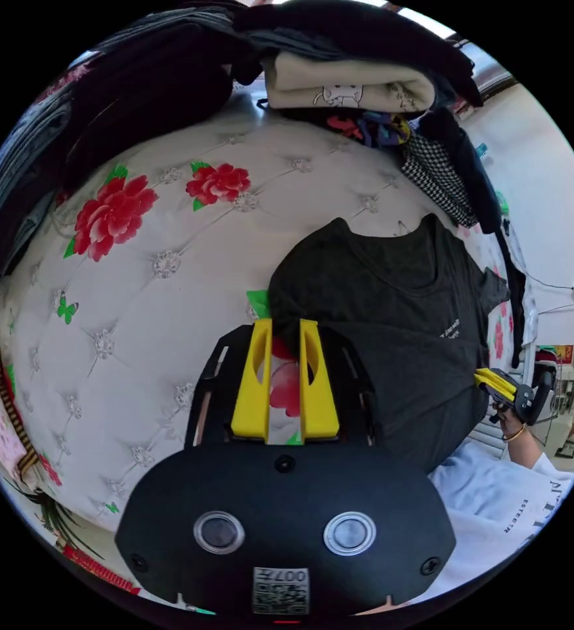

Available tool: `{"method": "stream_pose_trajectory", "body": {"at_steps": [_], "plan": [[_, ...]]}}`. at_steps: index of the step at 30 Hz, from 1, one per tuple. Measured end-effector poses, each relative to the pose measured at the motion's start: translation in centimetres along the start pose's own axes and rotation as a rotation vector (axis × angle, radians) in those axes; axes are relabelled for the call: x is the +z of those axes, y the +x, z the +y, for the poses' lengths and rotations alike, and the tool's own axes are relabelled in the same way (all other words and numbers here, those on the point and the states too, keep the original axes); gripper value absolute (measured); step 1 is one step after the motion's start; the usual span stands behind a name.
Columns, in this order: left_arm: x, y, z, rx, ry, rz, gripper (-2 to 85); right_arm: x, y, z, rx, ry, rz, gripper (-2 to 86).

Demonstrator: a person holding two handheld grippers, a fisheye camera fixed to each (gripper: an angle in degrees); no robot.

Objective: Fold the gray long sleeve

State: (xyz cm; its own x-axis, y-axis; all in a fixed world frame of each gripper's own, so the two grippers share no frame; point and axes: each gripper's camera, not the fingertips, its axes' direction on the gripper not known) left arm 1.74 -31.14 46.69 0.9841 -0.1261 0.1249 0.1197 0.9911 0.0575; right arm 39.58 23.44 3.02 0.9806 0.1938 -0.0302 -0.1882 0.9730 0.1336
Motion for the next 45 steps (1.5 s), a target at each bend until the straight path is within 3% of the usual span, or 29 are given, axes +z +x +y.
{"method": "stream_pose_trajectory", "body": {"at_steps": [3,6,9,20,24,31,33,36,39,41,45], "plan": [[-0.2,-0.7,-1.5,-0.002,0.003,-0.075,3.6,-0.7,1.0,0.7,0.022,0.034,0.008,1.6],[0.0,-1.9,-1.3,-0.014,0.034,-0.033,4.3,-1.9,3.4,0.7,0.120,0.035,-0.086,1.8],[-0.5,-3.9,0.2,-0.060,0.078,0.039,6.7,-5.4,8.0,1.8,0.281,0.220,-0.077,3.0],[-7.0,-8.5,12.8,-0.393,0.265,0.083,5.9,-10.8,35.7,11.6,1.165,0.647,-0.133,7.9],[-6.7,-8.1,19.1,-0.583,0.252,0.166,5.2,-8.7,39.8,13.9,1.282,0.721,-0.232,7.8],[-6.0,-6.1,24.8,-0.703,0.182,0.203,4.2,-6.4,41.6,13.9,1.340,0.818,-0.392,1.8],[-6.7,-5.5,25.8,-0.701,0.192,0.212,4.0,-7.3,41.4,13.0,1.300,0.875,-0.460,0.9],[-7.8,-4.9,26.5,-0.661,0.202,0.207,4.1,-11.1,38.9,9.2,1.052,0.931,-0.535,0.4],[-9.0,-4.6,27.4,-0.628,0.240,0.230,4.5,-17.4,31.5,4.3,0.599,0.973,-0.544,0.1],[-9.7,-4.4,27.8,-0.598,0.271,0.260,4.9,-22.3,21.9,1.8,0.193,0.994,-0.548,0.1],[-11.1,-4.3,29.4,-0.536,0.354,0.318,5.5,-25.2,5.2,1.5,-0.268,0.947,-0.601,0.3]]}}
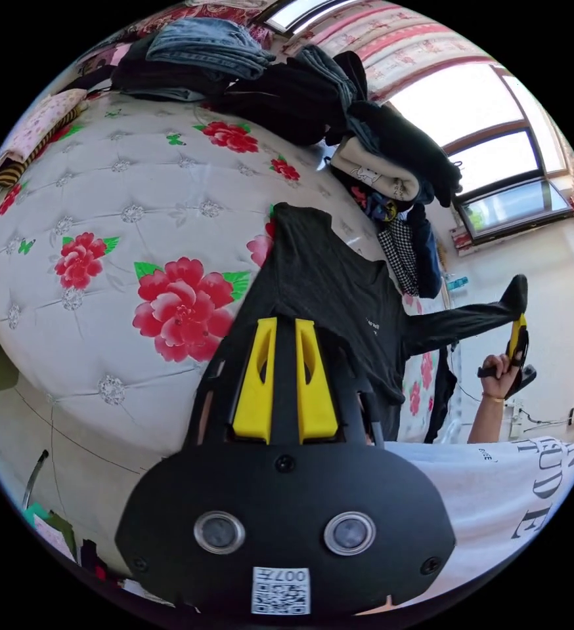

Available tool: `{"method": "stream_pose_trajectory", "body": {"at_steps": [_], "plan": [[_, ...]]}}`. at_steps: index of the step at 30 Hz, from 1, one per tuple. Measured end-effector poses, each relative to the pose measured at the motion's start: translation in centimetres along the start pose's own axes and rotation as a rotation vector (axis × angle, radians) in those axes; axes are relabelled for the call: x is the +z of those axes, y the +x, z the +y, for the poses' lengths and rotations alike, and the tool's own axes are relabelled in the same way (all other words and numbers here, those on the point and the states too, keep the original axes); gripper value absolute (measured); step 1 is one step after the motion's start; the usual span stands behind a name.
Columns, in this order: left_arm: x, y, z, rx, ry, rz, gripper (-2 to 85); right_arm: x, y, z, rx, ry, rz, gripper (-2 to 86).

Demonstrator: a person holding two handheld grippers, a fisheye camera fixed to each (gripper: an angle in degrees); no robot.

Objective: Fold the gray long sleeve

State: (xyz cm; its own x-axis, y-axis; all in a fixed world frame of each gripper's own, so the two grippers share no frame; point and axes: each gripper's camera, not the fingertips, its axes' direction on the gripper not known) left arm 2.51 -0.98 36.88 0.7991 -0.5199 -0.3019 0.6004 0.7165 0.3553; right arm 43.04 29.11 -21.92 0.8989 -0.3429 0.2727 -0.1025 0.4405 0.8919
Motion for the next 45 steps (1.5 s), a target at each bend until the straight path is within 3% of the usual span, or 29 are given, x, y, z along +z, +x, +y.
{"method": "stream_pose_trajectory", "body": {"at_steps": [5,6,8,11,18,23,29,33,37,40,42,45], "plan": [[-1.9,-2.6,2.3,-0.014,0.028,0.076,5.9,14.4,-15.4,8.7,-0.148,-0.324,-0.153,1.7],[-2.3,-3.5,3.1,-0.023,0.022,0.071,5.8,15.9,-16.5,10.2,-0.159,-0.382,-0.172,1.9],[-2.8,-4.9,4.3,-0.035,0.012,0.059,5.6,21.9,-19.5,16.3,-0.160,-0.676,-0.281,2.8],[-3.6,-6.9,6.1,-0.065,0.001,0.058,5.6,25.3,-21.2,20.4,-0.194,-0.888,-0.295,3.7],[-4.4,-7.8,9.8,-0.019,-0.039,0.013,6.9,24.6,-19.2,20.0,-0.045,-0.838,-0.082,4.9],[-5.1,-10.1,13.8,-0.043,-0.121,-0.078,7.8,16.0,-14.6,22.5,0.238,-0.821,0.292,5.7],[-5.2,-12.7,18.7,-0.050,-0.261,-0.162,10.2,5.5,-14.1,27.9,0.508,-0.893,0.591,7.0],[-2.1,-10.9,18.1,0.046,-0.358,-0.130,12.6,4.1,-13.5,30.5,0.618,-0.925,0.627,7.4],[1.3,-8.5,16.1,0.117,-0.459,-0.085,12.4,7.7,-12.5,31.1,0.594,-0.984,0.530,6.9],[3.6,-7.0,14.8,0.156,-0.559,-0.145,8.3,9.5,-12.3,30.5,0.491,-1.115,0.605,5.2],[4.7,-6.0,14.6,0.217,-0.644,-0.243,0.6,9.6,-12.0,30.3,0.479,-1.134,0.585,4.3],[3.8,-4.9,14.2,0.267,-0.670,-0.108,-0.6,9.1,-10.9,29.9,0.510,-1.140,0.589,2.6]]}}
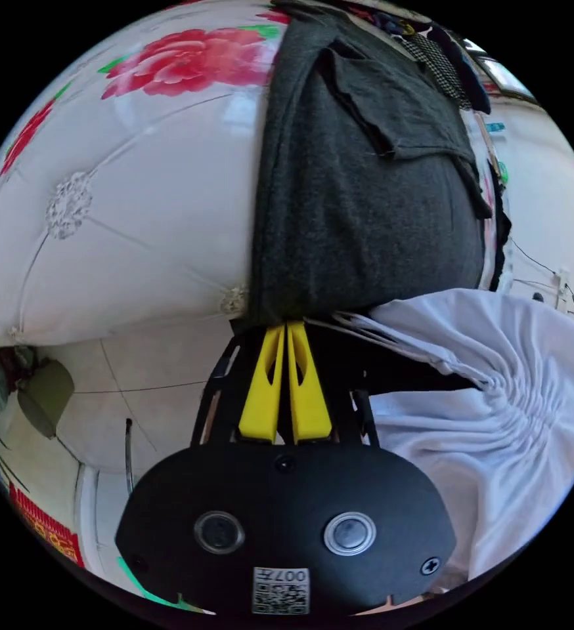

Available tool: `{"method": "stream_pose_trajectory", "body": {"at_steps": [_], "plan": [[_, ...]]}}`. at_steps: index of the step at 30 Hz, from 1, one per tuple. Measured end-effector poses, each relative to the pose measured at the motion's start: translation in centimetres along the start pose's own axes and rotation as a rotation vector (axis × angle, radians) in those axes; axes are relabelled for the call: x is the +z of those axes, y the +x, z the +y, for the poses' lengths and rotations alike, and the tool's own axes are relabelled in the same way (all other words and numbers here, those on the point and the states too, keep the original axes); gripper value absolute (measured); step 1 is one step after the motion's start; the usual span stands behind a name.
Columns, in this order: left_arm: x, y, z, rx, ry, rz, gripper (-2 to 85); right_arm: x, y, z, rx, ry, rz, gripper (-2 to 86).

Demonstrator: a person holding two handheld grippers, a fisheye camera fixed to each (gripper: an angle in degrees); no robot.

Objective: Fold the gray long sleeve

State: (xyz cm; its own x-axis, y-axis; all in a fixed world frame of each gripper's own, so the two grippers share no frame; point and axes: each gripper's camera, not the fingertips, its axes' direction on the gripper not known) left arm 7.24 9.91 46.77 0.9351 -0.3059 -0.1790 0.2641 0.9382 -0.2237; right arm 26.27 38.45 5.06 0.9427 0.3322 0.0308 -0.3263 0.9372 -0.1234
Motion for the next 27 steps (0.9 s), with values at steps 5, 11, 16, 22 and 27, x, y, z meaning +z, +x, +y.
{"method": "stream_pose_trajectory", "body": {"at_steps": [5,11,16,22,27], "plan": [[-5.2,0.0,1.4,0.106,0.116,0.198,-0.9,-3.2,3.4,-0.9,-0.037,0.084,-0.261,0.3],[-14.5,-3.3,-0.4,0.153,0.446,0.533,-0.9,-9.8,9.7,-5.2,-0.006,0.329,-0.547,-0.2],[-20.5,-5.9,-4.2,0.026,0.718,0.653,-0.7,-13.3,12.5,-12.0,0.012,0.394,-0.752,-0.3],[-16.8,-2.5,-0.4,0.020,0.641,0.267,5.4,-13.7,11.9,-11.7,-0.098,0.373,-0.604,-0.3],[-6.8,-3.3,7.7,-0.232,0.552,0.200,12.3,-11.3,15.1,-7.6,0.020,0.413,-0.655,-0.2]]}}
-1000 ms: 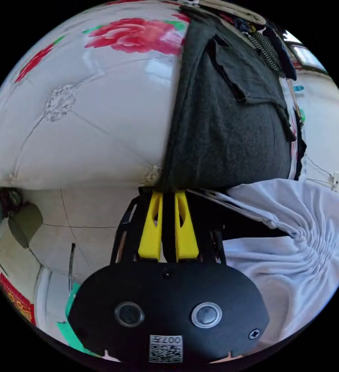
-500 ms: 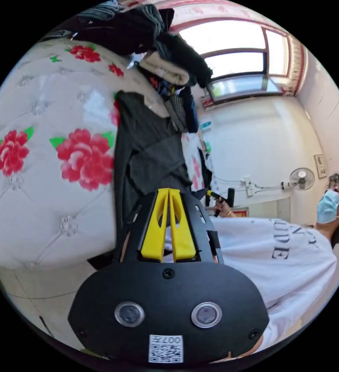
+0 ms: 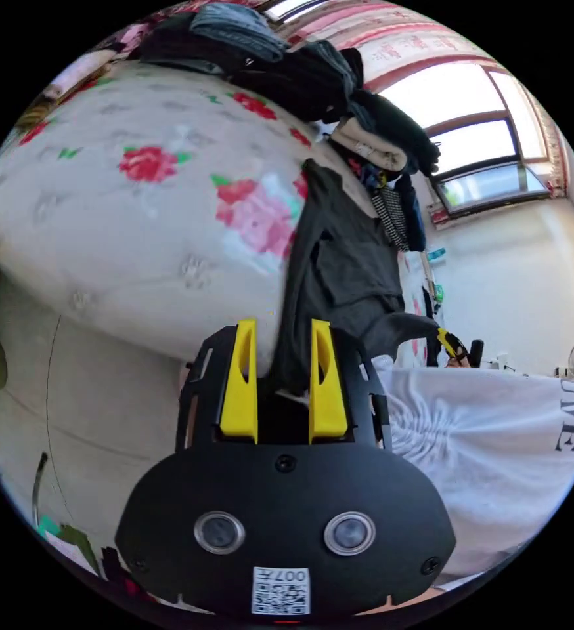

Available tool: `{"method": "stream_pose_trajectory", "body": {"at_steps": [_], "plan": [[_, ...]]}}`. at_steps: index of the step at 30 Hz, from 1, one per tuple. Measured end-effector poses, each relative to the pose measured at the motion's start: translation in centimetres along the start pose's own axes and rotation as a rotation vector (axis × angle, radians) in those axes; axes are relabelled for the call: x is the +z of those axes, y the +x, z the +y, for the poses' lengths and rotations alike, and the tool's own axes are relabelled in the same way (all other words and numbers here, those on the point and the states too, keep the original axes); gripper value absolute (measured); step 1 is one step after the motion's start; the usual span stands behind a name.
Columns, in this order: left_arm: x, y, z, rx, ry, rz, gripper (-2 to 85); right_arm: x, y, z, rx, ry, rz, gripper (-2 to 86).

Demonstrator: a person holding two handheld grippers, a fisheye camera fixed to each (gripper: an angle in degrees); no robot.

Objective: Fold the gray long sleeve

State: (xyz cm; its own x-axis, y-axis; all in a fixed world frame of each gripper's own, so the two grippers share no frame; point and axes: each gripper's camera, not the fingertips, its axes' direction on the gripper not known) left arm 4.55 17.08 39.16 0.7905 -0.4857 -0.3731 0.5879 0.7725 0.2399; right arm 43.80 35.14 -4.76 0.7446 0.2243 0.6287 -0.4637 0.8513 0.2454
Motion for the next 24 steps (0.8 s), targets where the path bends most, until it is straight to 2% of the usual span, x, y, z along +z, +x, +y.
{"method": "stream_pose_trajectory", "body": {"at_steps": [4,7,12,13,16,18,20,24], "plan": [[3.0,-0.5,2.9,-0.017,-0.080,-0.035,14.4,-1.7,2.4,1.2,0.079,0.057,-0.051,-0.2],[6.7,0.7,2.3,0.099,-0.207,-0.137,14.3,-2.2,2.9,0.0,0.069,0.034,-0.031,-0.2],[9.2,3.4,-0.8,0.274,-0.427,-0.156,1.0,-2.9,2.8,-2.4,0.004,-0.013,-0.022,-0.3],[9.0,3.7,-0.9,0.306,-0.444,-0.148,0.6,-3.4,2.7,-2.7,-0.014,-0.014,-0.016,-0.3],[5.0,3.4,-2.4,0.298,-0.432,0.107,-0.4,-5.8,3.3,-2.9,-0.016,0.018,-0.028,-0.3],[-0.1,2.3,-3.8,0.266,-0.303,0.382,-0.6,-7.5,4.2,-2.7,0.010,0.047,-0.062,-0.3],[-3.6,1.5,-4.9,0.263,-0.195,0.522,-0.7,-9.1,5.8,-2.3,0.064,0.057,-0.109,-0.3],[-8.4,-0.9,-7.9,0.186,0.046,0.666,-0.8,-10.7,7.9,-1.9,0.133,0.107,-0.206,-0.3]]}}
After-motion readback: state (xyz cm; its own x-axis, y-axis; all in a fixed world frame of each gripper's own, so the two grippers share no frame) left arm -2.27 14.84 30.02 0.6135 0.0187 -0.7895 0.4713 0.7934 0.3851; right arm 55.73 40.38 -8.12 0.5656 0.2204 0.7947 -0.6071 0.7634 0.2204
